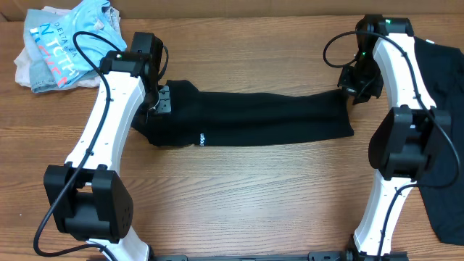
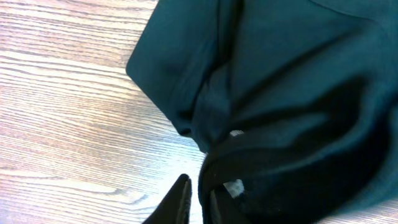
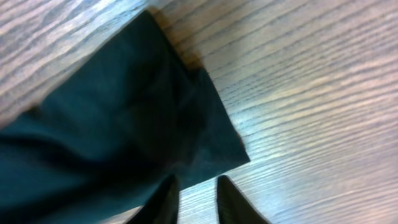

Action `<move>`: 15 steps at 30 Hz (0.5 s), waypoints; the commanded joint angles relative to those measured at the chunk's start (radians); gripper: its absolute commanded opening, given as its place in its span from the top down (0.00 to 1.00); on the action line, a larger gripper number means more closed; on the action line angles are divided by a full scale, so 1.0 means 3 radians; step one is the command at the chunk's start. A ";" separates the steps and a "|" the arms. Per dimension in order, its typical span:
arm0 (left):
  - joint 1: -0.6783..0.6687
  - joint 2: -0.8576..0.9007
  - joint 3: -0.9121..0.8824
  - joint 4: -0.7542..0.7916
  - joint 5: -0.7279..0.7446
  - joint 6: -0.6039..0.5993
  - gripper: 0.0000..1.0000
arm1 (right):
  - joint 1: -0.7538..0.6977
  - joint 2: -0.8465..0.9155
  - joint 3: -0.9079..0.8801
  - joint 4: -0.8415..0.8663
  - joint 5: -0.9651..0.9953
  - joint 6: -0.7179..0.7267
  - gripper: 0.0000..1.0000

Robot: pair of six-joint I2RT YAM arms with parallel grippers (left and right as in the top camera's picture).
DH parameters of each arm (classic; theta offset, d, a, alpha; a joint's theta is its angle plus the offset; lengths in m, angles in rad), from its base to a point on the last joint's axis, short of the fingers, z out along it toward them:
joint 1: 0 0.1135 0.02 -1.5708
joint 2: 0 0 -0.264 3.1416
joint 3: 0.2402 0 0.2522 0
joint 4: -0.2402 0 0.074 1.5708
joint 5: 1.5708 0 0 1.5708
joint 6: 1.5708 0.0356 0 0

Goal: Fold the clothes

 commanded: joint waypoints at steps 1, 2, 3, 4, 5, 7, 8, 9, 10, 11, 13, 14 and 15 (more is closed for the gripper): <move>0.0024 -0.0085 -0.0067 0.0019 0.0097 -0.0057 0.80 | -0.0031 -0.0008 0.0104 -0.0022 -0.0066 0.0004 0.68; 0.0024 -0.0085 -0.0108 0.0018 0.0102 -0.0057 0.79 | -0.0031 -0.0008 0.0103 -0.0039 -0.0089 0.0004 0.60; 0.0024 -0.0084 -0.0165 0.0019 0.0120 -0.0056 0.73 | -0.0031 -0.0008 0.0103 -0.0057 -0.0097 0.0004 0.47; 0.0024 -0.0084 -0.0221 0.0029 0.0139 -0.0057 0.65 | -0.0031 -0.0008 0.0103 -0.0061 -0.0097 0.0004 0.38; 0.0023 -0.0084 -0.0264 0.0034 0.0155 -0.0057 0.63 | -0.0031 -0.0008 0.0103 -0.0062 -0.0097 0.0004 0.32; 0.0023 -0.0084 -0.0369 0.0078 0.0200 -0.0056 0.52 | -0.0031 -0.0008 0.0103 -0.0058 -0.0097 0.0004 0.19; 0.0023 -0.0085 -0.0401 0.0092 0.0216 -0.0056 0.33 | -0.0031 -0.0008 0.0103 -0.0056 -0.0098 0.0004 0.14; 0.0023 -0.0084 -0.0420 0.0093 0.0219 -0.0056 0.25 | -0.0031 -0.0008 0.0103 -0.0055 -0.0098 0.0004 0.11; 0.0023 -0.0084 -0.0425 0.0092 0.0217 -0.0056 0.22 | -0.0031 -0.0008 0.0103 -0.0051 -0.0098 0.0004 0.09; 0.0023 -0.0084 -0.0425 0.0090 0.0219 -0.0056 0.19 | -0.0028 -0.0008 0.0103 -0.0041 -0.0098 0.0004 0.07; 0.0020 -0.0085 -0.0425 0.0097 0.0217 -0.0056 0.05 | -0.0027 -0.0008 0.0103 -0.0005 -0.0113 0.0004 0.04; 0.0020 -0.0085 -0.0425 0.0107 0.0217 -0.0056 0.05 | -0.0027 -0.0008 0.0103 0.0018 -0.0148 0.0004 0.04; 0.0020 -0.0085 -0.0425 0.0122 0.0217 -0.0055 0.05 | -0.0027 -0.0008 0.0103 0.0056 -0.0210 0.0004 0.02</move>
